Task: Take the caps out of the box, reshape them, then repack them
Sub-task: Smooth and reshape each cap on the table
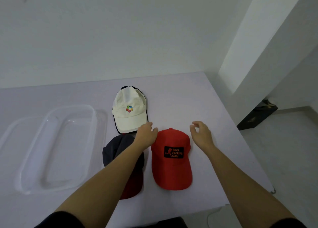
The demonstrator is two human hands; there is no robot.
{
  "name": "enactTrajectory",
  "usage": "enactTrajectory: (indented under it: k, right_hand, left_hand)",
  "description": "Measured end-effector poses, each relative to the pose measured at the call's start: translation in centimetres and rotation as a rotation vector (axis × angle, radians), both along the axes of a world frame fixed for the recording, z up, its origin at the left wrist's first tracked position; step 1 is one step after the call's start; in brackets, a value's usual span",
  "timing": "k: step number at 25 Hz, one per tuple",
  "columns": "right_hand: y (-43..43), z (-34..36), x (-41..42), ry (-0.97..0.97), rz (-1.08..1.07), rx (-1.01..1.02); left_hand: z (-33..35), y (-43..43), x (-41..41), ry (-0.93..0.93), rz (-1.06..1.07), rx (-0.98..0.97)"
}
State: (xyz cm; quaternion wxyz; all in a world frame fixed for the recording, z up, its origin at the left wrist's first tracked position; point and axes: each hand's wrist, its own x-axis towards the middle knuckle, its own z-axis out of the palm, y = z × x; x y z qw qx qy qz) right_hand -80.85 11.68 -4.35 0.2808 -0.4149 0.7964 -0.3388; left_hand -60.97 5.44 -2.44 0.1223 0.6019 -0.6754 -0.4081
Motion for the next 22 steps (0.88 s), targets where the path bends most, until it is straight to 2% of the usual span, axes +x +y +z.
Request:
enactTrajectory:
  k: [4, 8, 14, 20, 22]
  right_hand:
    - [-2.6, 1.8, 2.3, 0.022, 0.138, -0.107]
    - [-5.5, 1.8, 7.3, 0.103, 0.392, -0.139]
    - [-10.5, -0.1, 12.7, 0.234, 0.691, 0.123]
    - [-13.5, -2.9, 13.7, 0.569, 0.825, 0.376]
    - [-13.9, -3.8, 14.0, 0.663, 0.853, 0.391]
  left_hand:
    - [2.3, -2.1, 2.2, 0.02, 0.04, -0.077]
    - [3.0, -4.3, 5.4, -0.007, 0.072, -0.11]
    - [1.7, -7.1, 10.1, -0.11, 0.022, -0.09]
    - [-0.5, -10.0, 11.0, -0.259, -0.189, 0.065]
    - [-1.4, -10.6, 10.6, -0.274, -0.246, 0.147]
